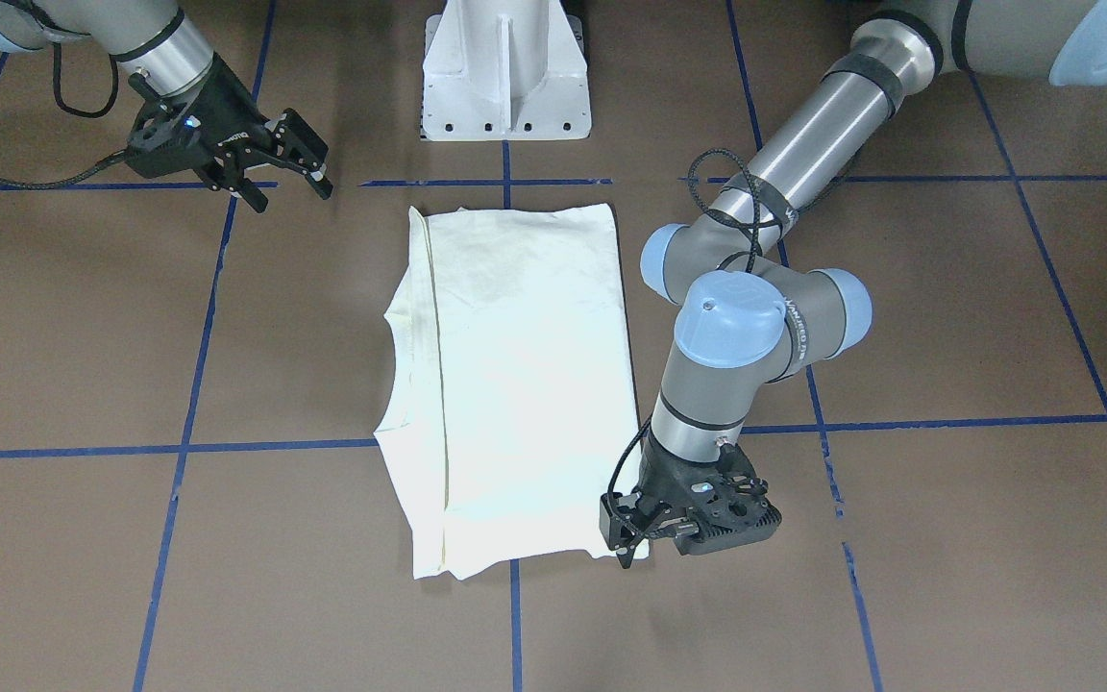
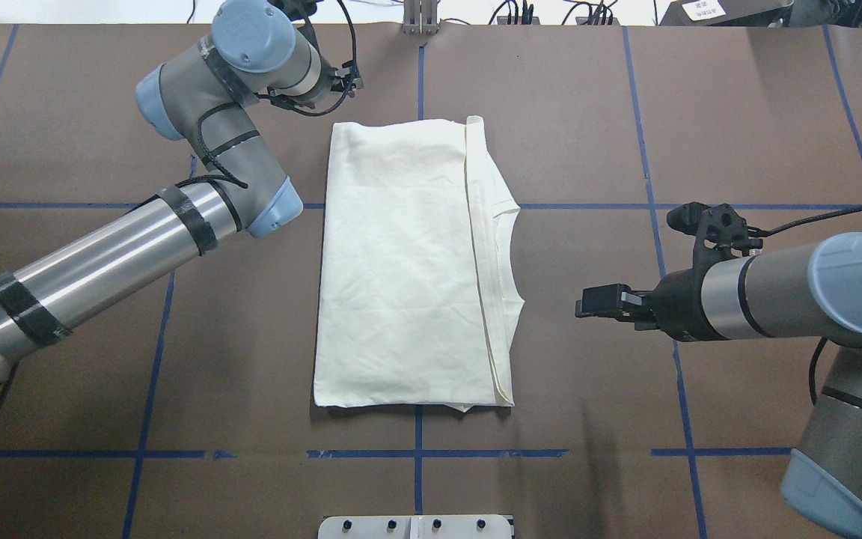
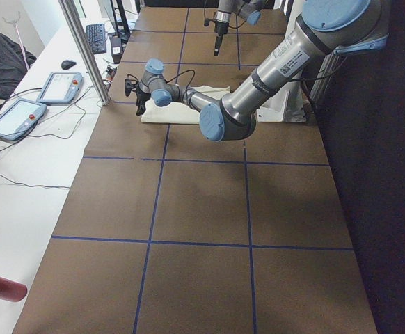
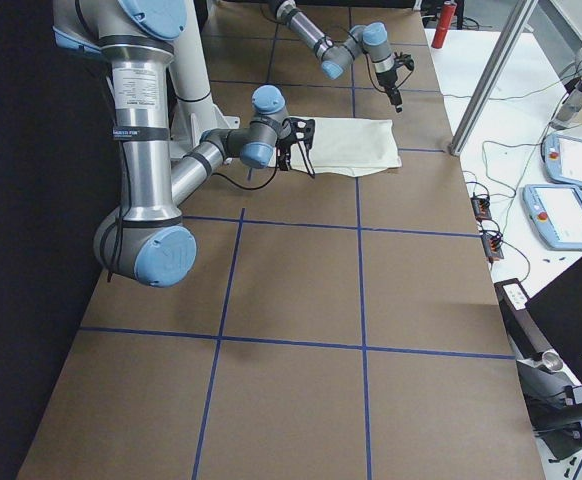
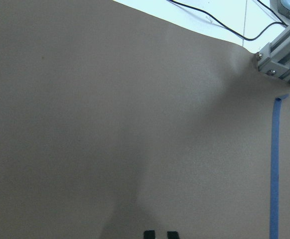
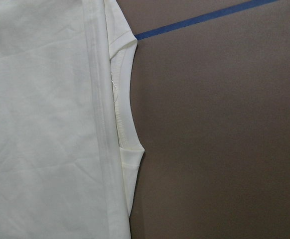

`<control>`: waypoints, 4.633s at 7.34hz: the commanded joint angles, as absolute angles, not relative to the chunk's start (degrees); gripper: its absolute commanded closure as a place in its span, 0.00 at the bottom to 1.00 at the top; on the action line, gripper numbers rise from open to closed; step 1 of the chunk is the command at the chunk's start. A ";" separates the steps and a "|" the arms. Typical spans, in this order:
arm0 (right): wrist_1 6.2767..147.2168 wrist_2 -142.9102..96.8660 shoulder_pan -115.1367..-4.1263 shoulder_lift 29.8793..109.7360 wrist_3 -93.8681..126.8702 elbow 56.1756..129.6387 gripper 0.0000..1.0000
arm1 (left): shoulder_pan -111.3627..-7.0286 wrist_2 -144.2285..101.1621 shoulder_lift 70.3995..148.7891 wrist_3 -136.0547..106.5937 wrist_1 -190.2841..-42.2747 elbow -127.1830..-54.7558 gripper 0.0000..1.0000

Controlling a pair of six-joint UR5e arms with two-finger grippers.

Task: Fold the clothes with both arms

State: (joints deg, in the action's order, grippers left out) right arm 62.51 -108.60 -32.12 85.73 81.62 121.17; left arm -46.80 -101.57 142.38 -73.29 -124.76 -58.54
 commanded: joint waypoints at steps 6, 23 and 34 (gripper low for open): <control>92.80 -103.71 -22.43 64.34 77.34 111.80 0.00 | -47.81 -109.41 121.92 -69.26 -98.54 -106.56 0.00; 99.58 -104.07 -22.23 61.35 77.17 102.83 0.00 | -44.30 -109.60 121.03 -70.31 -98.09 -106.79 0.00; 97.47 -104.59 -28.48 59.85 71.63 111.16 0.00 | -30.98 -109.02 117.69 -106.44 -101.08 -108.36 0.00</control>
State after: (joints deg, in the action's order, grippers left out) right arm 98.13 -104.54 -28.54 59.71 71.32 108.19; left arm -35.83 -111.49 118.48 -95.40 -100.84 -107.55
